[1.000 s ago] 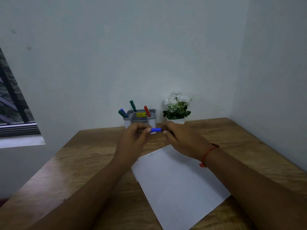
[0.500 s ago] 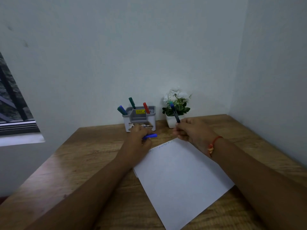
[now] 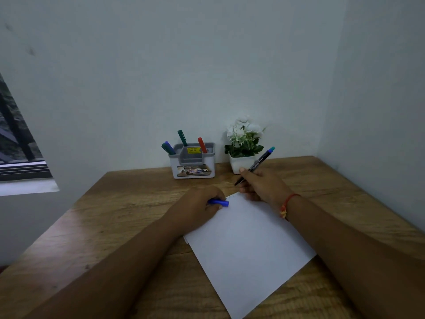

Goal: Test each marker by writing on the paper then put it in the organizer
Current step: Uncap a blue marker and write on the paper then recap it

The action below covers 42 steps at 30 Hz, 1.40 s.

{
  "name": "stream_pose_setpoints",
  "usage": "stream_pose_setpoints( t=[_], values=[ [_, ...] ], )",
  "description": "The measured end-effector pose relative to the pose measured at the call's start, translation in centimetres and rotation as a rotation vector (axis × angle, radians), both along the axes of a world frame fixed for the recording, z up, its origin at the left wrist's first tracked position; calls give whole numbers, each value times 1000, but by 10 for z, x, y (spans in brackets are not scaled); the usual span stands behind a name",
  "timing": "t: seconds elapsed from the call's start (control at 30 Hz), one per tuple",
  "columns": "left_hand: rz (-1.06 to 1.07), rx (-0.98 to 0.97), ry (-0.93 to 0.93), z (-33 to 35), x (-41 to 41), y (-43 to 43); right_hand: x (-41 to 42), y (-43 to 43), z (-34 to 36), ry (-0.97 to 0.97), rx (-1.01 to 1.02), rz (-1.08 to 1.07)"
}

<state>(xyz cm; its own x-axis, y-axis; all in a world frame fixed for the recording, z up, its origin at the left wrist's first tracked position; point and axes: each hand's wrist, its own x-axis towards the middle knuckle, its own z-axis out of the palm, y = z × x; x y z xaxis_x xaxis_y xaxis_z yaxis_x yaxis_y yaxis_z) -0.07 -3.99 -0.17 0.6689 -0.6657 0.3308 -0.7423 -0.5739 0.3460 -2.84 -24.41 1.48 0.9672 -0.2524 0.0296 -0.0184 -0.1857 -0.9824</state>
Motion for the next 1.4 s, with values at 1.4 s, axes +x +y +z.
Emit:
stream_pose_setpoints(
  t=[1.4],
  values=[
    [35, 155, -117, -4, 12, 12, 16, -20, -21, -43, -320, -54]
  ],
)
